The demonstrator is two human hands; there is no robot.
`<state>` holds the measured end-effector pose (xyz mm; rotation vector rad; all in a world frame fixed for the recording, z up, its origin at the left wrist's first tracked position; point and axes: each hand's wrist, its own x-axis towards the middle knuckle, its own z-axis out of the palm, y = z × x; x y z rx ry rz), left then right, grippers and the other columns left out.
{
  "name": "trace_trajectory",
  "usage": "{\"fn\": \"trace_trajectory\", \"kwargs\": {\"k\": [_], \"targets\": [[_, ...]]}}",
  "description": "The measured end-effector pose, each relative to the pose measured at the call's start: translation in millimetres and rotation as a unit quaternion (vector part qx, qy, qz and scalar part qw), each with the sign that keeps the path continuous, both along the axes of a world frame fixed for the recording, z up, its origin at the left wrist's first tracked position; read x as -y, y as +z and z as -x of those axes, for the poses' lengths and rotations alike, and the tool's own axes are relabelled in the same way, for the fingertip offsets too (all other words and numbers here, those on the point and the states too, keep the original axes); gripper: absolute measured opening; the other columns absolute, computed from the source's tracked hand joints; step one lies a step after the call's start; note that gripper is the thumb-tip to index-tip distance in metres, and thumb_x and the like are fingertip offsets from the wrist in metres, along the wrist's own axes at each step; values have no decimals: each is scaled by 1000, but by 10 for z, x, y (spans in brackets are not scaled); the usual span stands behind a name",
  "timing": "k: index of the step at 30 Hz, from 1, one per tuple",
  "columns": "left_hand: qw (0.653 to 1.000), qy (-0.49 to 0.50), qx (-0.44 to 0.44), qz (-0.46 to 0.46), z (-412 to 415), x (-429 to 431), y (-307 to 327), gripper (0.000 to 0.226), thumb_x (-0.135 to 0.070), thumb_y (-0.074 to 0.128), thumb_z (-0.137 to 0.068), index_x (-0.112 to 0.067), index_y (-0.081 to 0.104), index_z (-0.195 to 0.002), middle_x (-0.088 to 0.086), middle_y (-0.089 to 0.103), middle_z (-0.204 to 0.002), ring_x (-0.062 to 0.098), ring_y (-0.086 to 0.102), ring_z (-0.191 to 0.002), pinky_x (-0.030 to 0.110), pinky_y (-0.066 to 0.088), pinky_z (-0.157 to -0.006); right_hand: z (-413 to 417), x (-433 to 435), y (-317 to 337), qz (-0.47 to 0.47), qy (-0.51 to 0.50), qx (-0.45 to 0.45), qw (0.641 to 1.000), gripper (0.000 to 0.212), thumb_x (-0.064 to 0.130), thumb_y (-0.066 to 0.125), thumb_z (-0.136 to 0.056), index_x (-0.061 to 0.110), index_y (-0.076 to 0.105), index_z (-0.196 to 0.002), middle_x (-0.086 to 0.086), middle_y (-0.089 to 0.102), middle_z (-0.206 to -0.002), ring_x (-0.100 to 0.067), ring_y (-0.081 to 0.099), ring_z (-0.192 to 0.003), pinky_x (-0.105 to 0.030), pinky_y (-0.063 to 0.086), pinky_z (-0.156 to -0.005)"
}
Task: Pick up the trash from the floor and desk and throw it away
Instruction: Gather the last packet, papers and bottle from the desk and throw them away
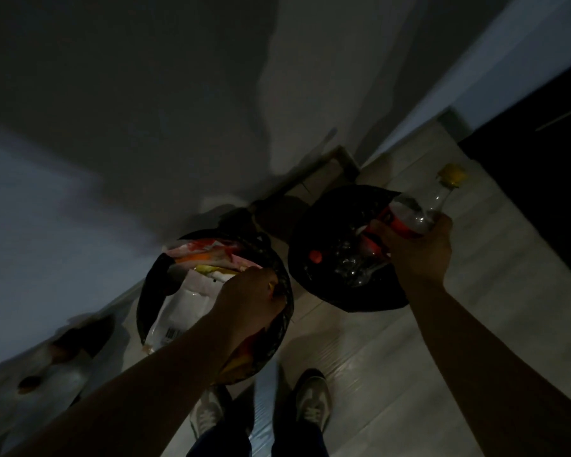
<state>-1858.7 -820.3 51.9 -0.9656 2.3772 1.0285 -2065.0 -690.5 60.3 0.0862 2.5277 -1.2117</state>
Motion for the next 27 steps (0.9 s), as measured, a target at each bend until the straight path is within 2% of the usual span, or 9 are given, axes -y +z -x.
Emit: {"fn": "trace_trajectory", "kwargs": {"k": [4,7,11,15,18,21,25,27], "targets": [[1000,1,-8,4,16,20,-44,31,-33,59,-89,-16,60,-115,2,63,-112,14,59,-102,27,47,-87,48,7,-151,-10,-14,-8,1000,89,38,90,-55,19,40,-126,6,53,-110,-16,57,-101,-39,54,-90],[1000,1,-12,6,18,37,-62,31,-33,60,-88,-17,60,-114,1,63,-111,13,58,-101,26,46,-88,79,49,-237,-9,-17,4,1000,85,34,88,-59,18,40,-127,-1,57,-119,-21,59,-106,-42,53,-91],[1000,3,-2,2,16,79,-60,32,-34,61,-88,-18,60,-116,0,63,-112,13,57,-102,25,46,-87,47,122,-264,-3,-13,-4,1000,83,30,87,-61,14,42,-129,1,58,-115,-22,61,-104,-29,50,-80],[1000,2,-3,9,42,96,-35,31,-32,61,-88,-17,62,-115,0,64,-111,14,58,-102,27,46,-88,35,147,-233,7,-1,-19,1000,88,32,87,-63,12,38,-133,-6,57,-126,-23,58,-113,-40,51,-94],[1000,3,-1,-6,96,111,-25,27,-32,60,-88,-18,62,-112,-1,64,-109,13,58,-101,28,47,-89,67,148,-207,17,1,-49,999,86,32,85,-67,15,36,-135,-7,53,-131,-22,55,-117,-40,48,-99],[1000,-2,-2,-11,142,122,-34,24,-31,60,-89,-19,61,-110,-3,64,-108,12,59,-100,27,48,-89,77,151,-257,-18,23,-20,999,80,26,83,-69,13,38,-133,-8,56,-129,-27,57,-114,-38,49,-94],[1000,-5,-4,-12,173,127,-45,25,-30,60,-88,-18,61,-110,-2,64,-107,10,59,-97,26,48,-86,33,108,-359,-80,73,50,993,66,28,75,-76,10,43,-131,-11,60,-120,-31,60,-106,-31,43,-79],[1000,-8,-7,-10,167,130,-48,24,-30,61,-88,-19,62,-109,-3,65,-106,10,59,-97,25,48,-85,-4,67,-381,-85,93,70,990,57,32,73,-79,12,50,-126,-4,62,-109,-23,59,-94,-28,39,-76]]}}
